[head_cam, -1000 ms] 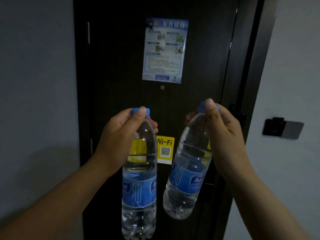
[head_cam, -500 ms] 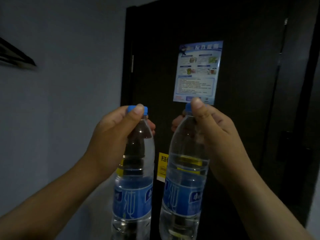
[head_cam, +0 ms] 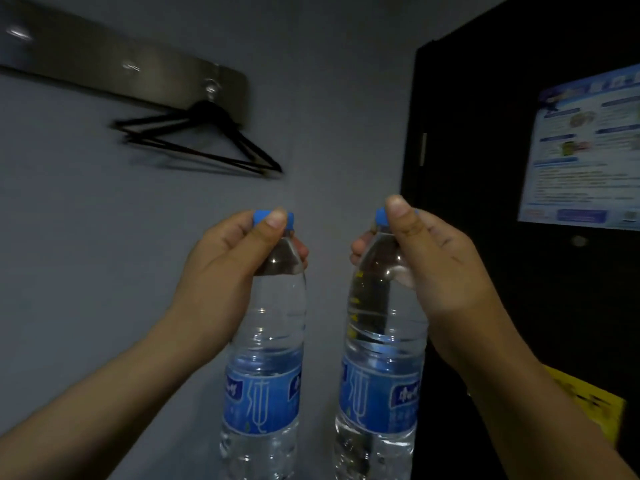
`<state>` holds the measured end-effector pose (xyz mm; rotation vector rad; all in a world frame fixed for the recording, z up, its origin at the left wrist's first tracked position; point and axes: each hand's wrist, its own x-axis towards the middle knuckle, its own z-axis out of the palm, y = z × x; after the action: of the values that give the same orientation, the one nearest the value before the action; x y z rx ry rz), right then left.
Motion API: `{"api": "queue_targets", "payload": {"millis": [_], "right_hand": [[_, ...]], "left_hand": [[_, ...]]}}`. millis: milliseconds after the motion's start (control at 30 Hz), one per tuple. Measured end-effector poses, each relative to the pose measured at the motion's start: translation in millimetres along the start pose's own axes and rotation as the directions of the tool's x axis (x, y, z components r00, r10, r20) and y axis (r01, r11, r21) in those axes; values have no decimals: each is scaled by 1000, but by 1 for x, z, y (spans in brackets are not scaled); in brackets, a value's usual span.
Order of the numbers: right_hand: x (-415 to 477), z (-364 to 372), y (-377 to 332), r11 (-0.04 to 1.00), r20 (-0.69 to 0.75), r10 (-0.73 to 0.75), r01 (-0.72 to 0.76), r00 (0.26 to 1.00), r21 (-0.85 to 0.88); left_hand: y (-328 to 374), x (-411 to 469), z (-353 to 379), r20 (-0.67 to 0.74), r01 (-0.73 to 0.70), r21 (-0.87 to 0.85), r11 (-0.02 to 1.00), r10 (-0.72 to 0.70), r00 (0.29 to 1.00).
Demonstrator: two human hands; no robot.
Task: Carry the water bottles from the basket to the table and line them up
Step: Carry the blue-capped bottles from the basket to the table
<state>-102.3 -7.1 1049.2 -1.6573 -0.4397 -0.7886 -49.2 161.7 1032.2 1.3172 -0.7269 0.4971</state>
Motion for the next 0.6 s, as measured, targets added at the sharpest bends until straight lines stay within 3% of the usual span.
{"api": "queue_targets", "payload": {"millis": [300,600], "right_hand": [[2,156,-27,957,176,-44,-9,983,289],[-23,338,-67,874,321,-132,-43,938,484]], "left_hand": [[65,-29,-156,-222,-41,262,964,102,970],[135,-80,-316,-342,-19,471,882,202,918]]}}
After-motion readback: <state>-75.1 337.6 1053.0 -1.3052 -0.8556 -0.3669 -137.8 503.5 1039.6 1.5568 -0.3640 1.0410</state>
